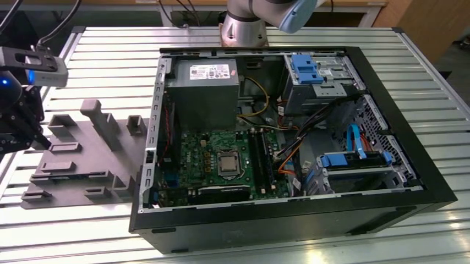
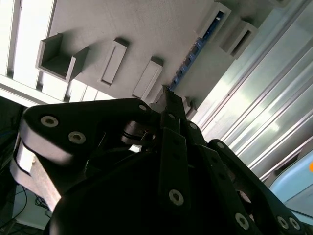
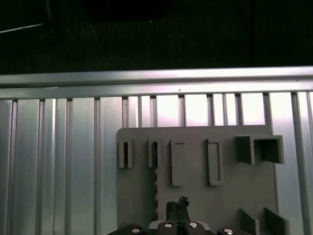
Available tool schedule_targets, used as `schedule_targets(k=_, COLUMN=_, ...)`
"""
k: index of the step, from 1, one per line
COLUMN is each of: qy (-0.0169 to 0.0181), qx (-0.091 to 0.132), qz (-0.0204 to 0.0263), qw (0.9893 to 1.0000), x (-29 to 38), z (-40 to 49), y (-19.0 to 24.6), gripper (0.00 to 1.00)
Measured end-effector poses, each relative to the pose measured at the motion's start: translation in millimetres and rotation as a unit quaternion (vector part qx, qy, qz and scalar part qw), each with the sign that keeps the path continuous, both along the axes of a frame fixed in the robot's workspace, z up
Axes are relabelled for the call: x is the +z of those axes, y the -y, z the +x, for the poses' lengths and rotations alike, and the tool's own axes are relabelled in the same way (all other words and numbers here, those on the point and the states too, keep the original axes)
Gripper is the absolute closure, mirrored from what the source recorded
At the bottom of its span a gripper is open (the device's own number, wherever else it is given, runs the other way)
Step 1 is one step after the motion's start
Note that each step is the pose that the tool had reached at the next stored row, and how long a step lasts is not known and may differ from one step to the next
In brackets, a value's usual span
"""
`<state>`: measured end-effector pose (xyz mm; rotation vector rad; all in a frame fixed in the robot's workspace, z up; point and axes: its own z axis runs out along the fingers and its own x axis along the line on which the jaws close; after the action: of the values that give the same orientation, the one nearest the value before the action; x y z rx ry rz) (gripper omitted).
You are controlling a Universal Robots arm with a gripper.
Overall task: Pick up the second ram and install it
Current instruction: 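Pick up the second ram and move it above second insertion slot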
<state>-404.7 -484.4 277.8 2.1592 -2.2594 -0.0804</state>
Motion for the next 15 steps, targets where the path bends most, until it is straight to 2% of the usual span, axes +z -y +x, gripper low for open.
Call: schedule_targets(k=15, qy=0.0000, qx=0.000, qz=0.0000, qw=1.0000, x=-5.1, z=-0.7, y=0.2, gripper=0.89)
